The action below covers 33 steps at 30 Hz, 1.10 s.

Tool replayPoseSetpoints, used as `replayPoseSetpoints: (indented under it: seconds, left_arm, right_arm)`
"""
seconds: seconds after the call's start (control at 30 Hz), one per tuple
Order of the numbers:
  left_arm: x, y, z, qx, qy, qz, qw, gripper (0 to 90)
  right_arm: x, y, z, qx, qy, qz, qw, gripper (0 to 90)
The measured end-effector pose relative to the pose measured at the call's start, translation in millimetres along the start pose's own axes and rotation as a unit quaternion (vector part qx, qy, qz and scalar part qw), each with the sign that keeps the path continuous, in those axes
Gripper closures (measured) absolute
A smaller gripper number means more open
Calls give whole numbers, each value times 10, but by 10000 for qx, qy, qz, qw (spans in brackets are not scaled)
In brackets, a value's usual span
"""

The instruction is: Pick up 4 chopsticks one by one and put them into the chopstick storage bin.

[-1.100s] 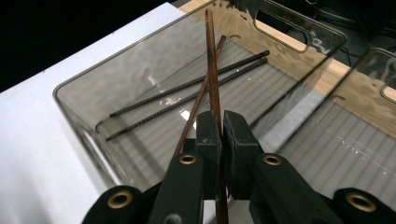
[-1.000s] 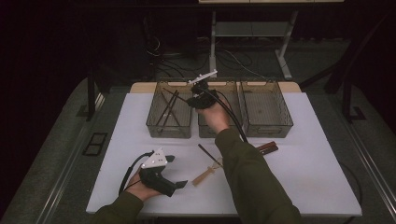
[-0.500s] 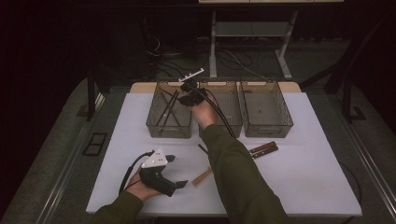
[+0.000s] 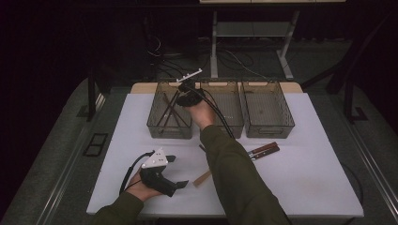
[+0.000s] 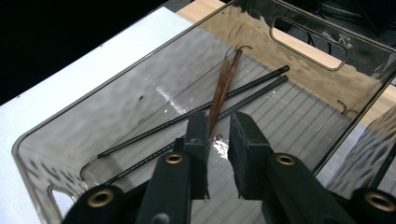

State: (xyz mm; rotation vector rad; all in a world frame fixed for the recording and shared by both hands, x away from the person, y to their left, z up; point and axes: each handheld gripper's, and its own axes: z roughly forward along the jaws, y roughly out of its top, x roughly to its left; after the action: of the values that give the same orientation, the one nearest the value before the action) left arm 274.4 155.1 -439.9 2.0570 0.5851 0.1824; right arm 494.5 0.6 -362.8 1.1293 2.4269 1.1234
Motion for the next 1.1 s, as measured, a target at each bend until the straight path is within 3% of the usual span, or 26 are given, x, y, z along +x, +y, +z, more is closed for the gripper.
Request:
replayPoseSetpoints:
  seconds: [0.6, 0.97, 1.1]
  left_arm:
    - [0, -1, -2, 20, 23, 12, 10000, 0]
    - [-12, -7, 9, 19, 43, -48, 10000, 0]
    - [-8, -6, 3, 84, 45, -5, 10000, 0]
  right_arm:
    - [-110, -107, -390, -376, 451, -118, 9982, 432]
    - [-239, -325, -705, -555, 649, -154, 9962, 367]
    - [-280, -398, -812, -630, 608, -198, 9960, 328]
